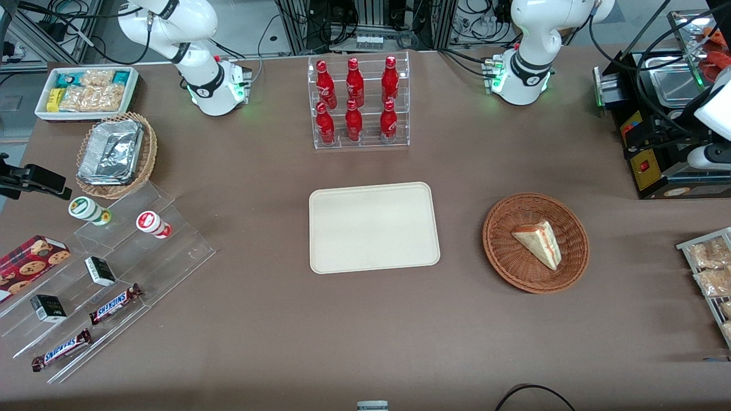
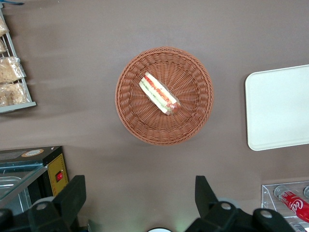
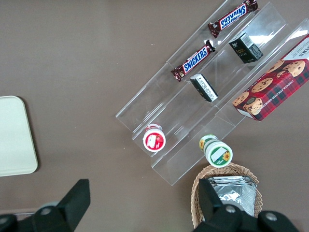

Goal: Place sandwich from basket to tray
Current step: 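Move the left gripper down over the sandwich in the wicker basket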

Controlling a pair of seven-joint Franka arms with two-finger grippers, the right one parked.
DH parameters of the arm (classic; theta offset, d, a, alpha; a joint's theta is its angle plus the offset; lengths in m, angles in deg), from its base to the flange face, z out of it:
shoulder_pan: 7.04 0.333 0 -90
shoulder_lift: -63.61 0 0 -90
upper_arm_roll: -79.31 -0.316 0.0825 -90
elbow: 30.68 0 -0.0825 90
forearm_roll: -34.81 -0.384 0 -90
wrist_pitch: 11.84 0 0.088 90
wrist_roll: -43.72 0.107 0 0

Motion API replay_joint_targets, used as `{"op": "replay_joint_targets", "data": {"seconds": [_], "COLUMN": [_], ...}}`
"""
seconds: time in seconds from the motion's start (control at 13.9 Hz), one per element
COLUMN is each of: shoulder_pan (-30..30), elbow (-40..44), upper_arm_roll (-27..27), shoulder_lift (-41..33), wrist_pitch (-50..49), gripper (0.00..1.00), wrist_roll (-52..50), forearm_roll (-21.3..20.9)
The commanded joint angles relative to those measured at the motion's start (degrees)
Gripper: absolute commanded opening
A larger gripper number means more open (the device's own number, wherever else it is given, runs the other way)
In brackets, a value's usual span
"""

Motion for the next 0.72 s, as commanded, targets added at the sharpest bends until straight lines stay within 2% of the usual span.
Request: {"op": "replay_joint_targets", "data": {"seconds": [0.0,0.22,0.36,0.58,0.65], "shoulder_pan": [0.5,0.3,0.3,0.3,0.3], "elbow": [0.0,-0.2,-1.4,-11.0,-14.7], "upper_arm_roll": [0.4,0.6,1.7,2.5,2.6], "shoulder_lift": [0.2,2.3,4.7,4.6,4.5], "wrist_pitch": [0.7,1.9,4.7,16.0,21.0], "gripper": [1.00,1.00,1.00,1.00,1.00], "wrist_roll": [1.0,0.0,-4.6,-8.3,-12.6], "forearm_roll": [0.5,0.2,0.2,-0.1,0.1]}}
